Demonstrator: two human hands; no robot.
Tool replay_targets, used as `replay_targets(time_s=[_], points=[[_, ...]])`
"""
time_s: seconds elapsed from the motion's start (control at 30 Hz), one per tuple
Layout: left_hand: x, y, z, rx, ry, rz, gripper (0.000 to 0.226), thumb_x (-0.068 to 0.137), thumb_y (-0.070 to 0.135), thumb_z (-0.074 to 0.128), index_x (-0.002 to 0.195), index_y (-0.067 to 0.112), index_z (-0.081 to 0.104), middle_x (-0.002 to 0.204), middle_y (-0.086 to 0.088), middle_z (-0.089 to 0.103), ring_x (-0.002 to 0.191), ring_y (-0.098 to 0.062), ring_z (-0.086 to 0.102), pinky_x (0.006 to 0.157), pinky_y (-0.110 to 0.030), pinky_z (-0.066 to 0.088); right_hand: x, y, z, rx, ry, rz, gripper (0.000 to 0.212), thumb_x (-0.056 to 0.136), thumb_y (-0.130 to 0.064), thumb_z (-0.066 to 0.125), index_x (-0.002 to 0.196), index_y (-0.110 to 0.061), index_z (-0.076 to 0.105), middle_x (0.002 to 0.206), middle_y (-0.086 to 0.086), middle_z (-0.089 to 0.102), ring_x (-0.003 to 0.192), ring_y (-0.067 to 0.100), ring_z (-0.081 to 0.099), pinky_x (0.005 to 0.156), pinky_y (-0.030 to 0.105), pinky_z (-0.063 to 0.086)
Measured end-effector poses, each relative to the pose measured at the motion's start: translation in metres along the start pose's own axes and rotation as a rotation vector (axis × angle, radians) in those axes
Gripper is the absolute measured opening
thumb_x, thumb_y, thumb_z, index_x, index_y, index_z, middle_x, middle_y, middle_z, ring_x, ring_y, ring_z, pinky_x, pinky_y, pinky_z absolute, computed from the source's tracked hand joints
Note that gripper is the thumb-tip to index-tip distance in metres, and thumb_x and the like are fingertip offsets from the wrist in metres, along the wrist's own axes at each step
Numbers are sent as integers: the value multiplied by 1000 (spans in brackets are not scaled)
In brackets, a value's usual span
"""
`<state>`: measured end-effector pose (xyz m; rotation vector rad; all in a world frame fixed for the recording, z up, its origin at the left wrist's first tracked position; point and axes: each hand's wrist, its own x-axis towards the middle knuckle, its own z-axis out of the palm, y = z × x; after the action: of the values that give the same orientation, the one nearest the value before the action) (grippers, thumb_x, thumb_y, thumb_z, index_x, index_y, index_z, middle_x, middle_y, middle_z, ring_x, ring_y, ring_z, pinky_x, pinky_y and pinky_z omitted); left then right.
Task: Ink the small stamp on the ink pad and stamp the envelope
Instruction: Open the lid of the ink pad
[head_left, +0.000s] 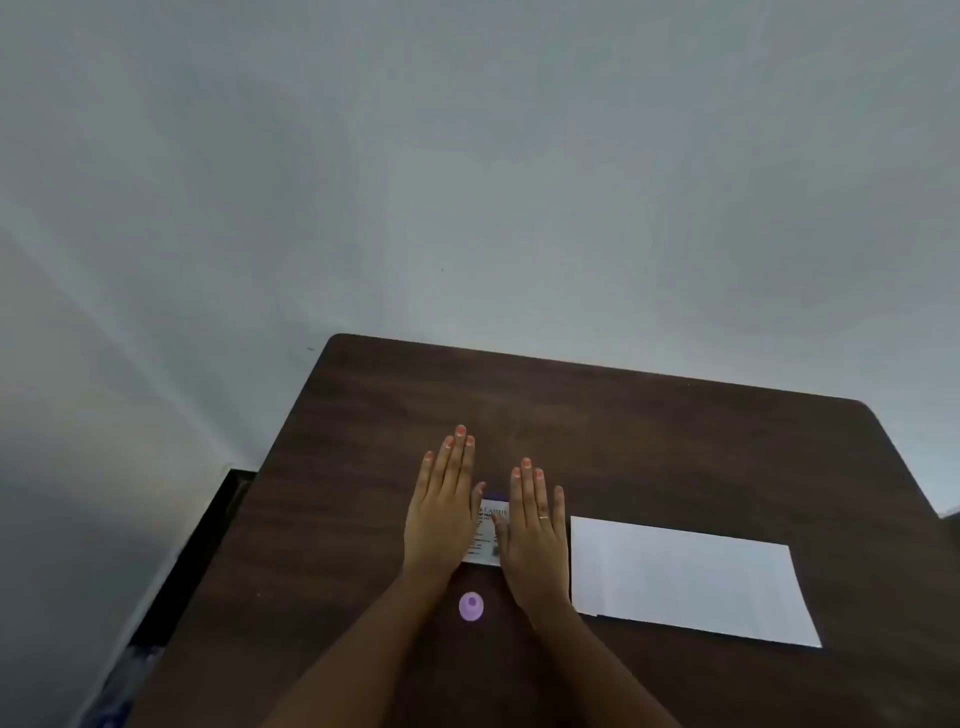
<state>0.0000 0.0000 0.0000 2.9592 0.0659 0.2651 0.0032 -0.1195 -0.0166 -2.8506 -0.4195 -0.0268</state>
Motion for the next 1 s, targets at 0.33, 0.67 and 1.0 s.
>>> replay_targets(time_s=[0.33,0.67,1.0], points=[[-4,-65,13,-313,-487,178,66,88,49,44,141,21,17,153,0,20,139,-13,17,111,-32,20,-1,34,23,127,-270,-216,69,89,-53,34,142,-22,3,156,-1,5,142,11,-2,112,28,-11],[-10,-83,24,-390,-497,255,96,70,54,66,142,30,7,153,2,13,137,-14,16,113,-36,21,7,45,14,158,-360,-309,78,79,-57,50,141,-29,10,155,-3,7,142,16,2,113,33,19],[-20,-78,33,-547,-372,86,110,61,66,64,141,34,-3,154,6,14,136,-2,11,115,-28,8,48,39,-20,577,-200,-115,26,85,-38,56,106,-23,60,108,-3,64,97,12,59,78,19,45]])
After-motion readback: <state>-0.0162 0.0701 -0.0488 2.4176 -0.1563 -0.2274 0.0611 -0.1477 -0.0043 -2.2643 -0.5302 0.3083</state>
